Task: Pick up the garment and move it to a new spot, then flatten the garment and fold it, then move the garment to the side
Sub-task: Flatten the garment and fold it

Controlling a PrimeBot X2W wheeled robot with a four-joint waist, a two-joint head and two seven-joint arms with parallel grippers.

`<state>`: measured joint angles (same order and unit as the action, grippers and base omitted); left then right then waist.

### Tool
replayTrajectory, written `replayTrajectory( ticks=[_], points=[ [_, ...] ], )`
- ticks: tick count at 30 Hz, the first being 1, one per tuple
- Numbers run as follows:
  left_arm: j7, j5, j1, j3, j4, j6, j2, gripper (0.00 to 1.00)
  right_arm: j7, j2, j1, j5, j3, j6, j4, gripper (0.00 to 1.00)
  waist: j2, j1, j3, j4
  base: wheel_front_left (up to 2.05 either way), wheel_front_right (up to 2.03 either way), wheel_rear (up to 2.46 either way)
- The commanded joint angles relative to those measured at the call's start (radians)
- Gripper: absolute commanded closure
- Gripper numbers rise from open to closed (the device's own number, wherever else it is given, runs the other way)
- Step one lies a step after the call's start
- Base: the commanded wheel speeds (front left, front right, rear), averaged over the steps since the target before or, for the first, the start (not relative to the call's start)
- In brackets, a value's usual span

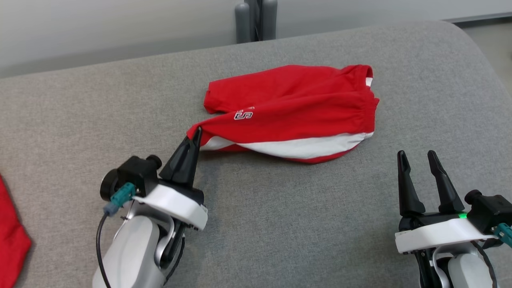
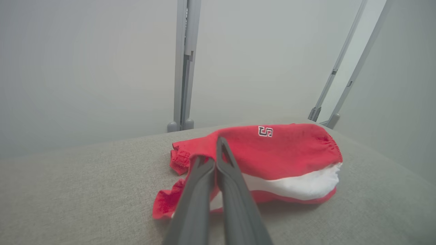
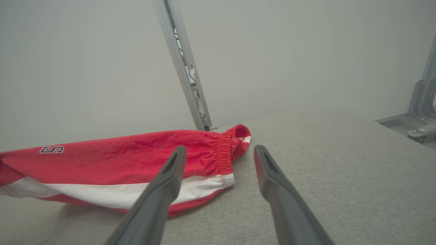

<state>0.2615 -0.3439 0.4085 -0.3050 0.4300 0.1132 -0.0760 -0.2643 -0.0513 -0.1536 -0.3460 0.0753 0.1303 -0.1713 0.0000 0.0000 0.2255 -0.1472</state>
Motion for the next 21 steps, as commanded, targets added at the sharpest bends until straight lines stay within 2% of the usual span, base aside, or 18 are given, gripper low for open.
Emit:
replayTrajectory(
  ticks=[1, 6, 14, 17, 21],
  points=[
    [0.004, 0.011, -0.026, -0.003, -0.027, 0.005, -0.01, 1.0, -0.001, -0.002, 0.008, 0.003, -0.003, 0.001, -0.004, 0.0, 0.0, 0.0, -0.017, 0.008, 0.0, 0.0, 0.0],
    [0.002, 0.032, -0.094, -0.029, -0.118, 0.008, -0.046, 1.0, -0.001, -0.002, 0.012, 0.002, 0.003, 0.001, -0.012, 0.0, 0.0, 0.0, -0.047, 0.019, 0.0, 0.0, 0.0],
    [-0.111, 0.017, -0.118, -0.035, -0.221, 0.004, -0.105, 1.0, -0.001, -0.001, 0.002, -0.006, 0.019, 0.001, -0.012, 0.0, 0.0, 0.0, -0.042, 0.008, 0.0, 0.0, 0.0],
    [-0.179, 0.027, -0.074, -0.038, -0.207, -0.003, -0.126, 1.0, -0.001, -0.002, -0.011, -0.015, 0.032, 0.001, -0.009, 0.0, 0.0, 0.0, -0.021, -0.014, 0.0, 0.0, 0.0],
    [-0.246, 0.051, 0.002, -0.038, -0.116, -0.02, -0.149, 1.0, -0.001, -0.002, -0.03, -0.029, 0.045, 0.001, -0.004, 0.0, 0.0, 0.0, 0.015, -0.056, 0.0, 0.0, 0.0]
  ],
)
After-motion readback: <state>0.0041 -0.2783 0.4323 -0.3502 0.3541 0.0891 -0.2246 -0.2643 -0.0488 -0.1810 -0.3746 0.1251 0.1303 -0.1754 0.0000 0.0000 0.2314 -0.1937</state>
